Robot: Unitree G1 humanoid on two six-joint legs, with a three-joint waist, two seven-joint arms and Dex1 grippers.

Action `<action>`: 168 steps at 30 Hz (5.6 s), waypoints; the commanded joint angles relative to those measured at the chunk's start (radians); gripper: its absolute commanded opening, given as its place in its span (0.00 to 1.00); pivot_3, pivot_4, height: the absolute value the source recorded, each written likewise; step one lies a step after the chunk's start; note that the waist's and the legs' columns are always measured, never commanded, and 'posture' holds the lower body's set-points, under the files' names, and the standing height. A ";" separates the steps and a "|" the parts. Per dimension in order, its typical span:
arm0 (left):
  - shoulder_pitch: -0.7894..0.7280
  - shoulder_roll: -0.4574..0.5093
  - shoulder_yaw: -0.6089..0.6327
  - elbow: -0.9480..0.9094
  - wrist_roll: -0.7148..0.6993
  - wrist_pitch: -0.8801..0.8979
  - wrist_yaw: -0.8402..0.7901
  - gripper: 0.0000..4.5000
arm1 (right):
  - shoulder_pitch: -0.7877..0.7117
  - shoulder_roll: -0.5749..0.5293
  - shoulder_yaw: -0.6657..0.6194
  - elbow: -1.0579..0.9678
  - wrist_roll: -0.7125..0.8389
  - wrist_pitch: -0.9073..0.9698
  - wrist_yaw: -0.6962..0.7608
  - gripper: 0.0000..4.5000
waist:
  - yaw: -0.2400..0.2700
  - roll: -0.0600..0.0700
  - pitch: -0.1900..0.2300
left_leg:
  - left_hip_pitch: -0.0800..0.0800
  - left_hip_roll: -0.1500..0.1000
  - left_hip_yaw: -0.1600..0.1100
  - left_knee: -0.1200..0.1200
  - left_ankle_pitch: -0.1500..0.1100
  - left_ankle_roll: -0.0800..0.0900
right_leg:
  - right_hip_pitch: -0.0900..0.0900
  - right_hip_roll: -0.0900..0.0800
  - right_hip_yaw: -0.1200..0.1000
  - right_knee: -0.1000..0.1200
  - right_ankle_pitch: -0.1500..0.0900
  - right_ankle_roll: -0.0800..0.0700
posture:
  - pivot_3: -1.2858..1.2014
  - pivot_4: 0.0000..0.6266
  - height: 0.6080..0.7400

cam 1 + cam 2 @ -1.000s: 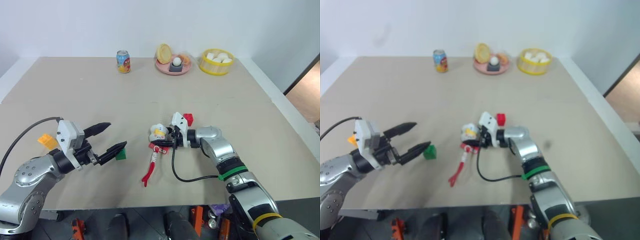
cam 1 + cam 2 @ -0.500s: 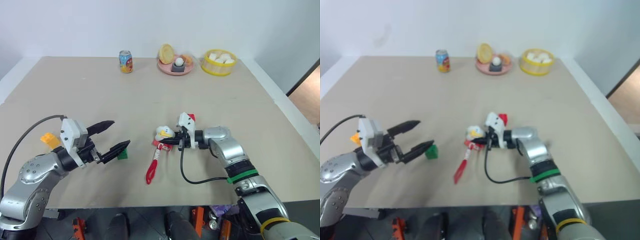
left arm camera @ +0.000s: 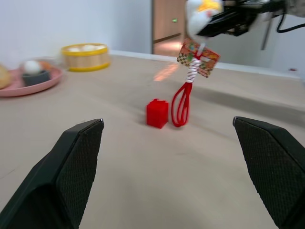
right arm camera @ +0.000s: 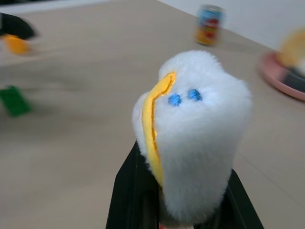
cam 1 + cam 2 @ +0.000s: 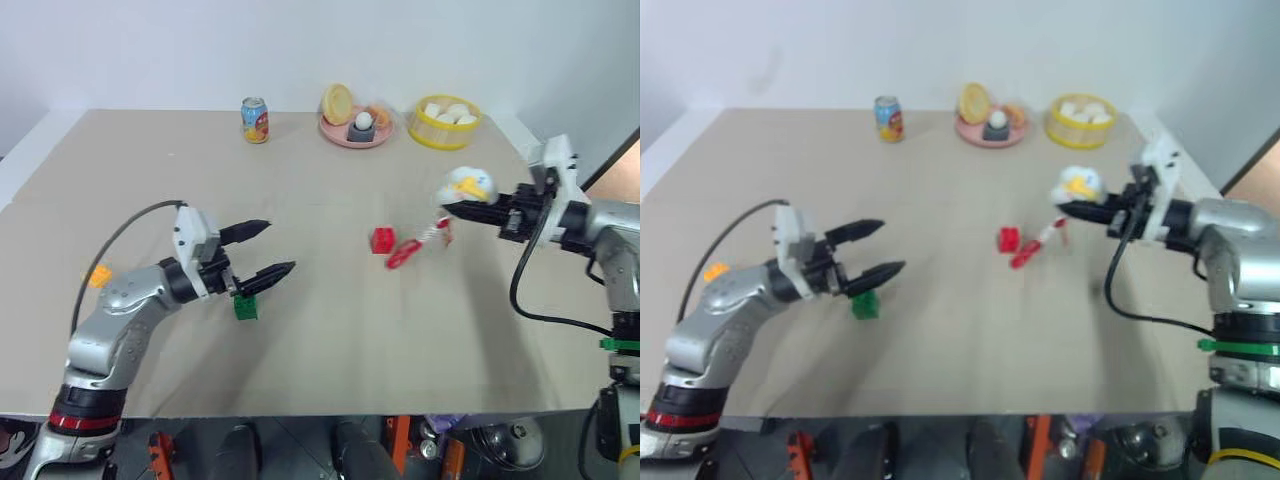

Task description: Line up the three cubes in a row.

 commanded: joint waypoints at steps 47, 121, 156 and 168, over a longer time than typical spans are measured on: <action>-0.029 -0.063 -0.059 -0.023 0.051 -0.028 -0.015 1.00 | 0.269 0.272 0.044 -0.357 -0.063 0.104 -0.490 0.99 | -0.008 0.004 0.001 | 0.003 -0.002 -0.004 0.001 0.001 0.001 | 0.005 -0.001 -0.001 0.001 0.002 0.003 | 0.52 0.24 1.00; -0.030 -0.060 -0.054 -0.018 0.140 -0.044 0.017 1.00 | 0.142 0.603 0.170 -0.116 -0.217 0.003 -0.843 0.26 | -0.014 0.004 0.001 | 0.002 -0.002 -0.004 0.001 0.002 0.002 | 0.004 0.000 0.000 0.000 0.003 0.002 | 0.52 0.24 1.00; 0.080 0.103 0.016 -0.131 -0.002 0.029 -0.113 1.00 | 0.057 0.276 0.363 0.119 -0.166 -0.516 0.250 0.26 | -0.017 0.003 0.002 | 0.004 -0.002 -0.003 0.000 0.002 0.002 | 0.004 -0.001 -0.001 0.000 0.002 0.001 | 0.52 0.24 1.00; 0.074 0.111 0.029 -0.128 -0.001 0.032 -0.086 1.00 | 0.016 0.307 0.384 0.188 -0.164 -0.540 0.352 0.26 | -0.015 0.003 0.002 | 0.003 -0.002 -0.003 0.000 0.002 0.002 | 0.005 -0.001 -0.001 0.000 0.001 0.001 | 0.52 0.24 1.00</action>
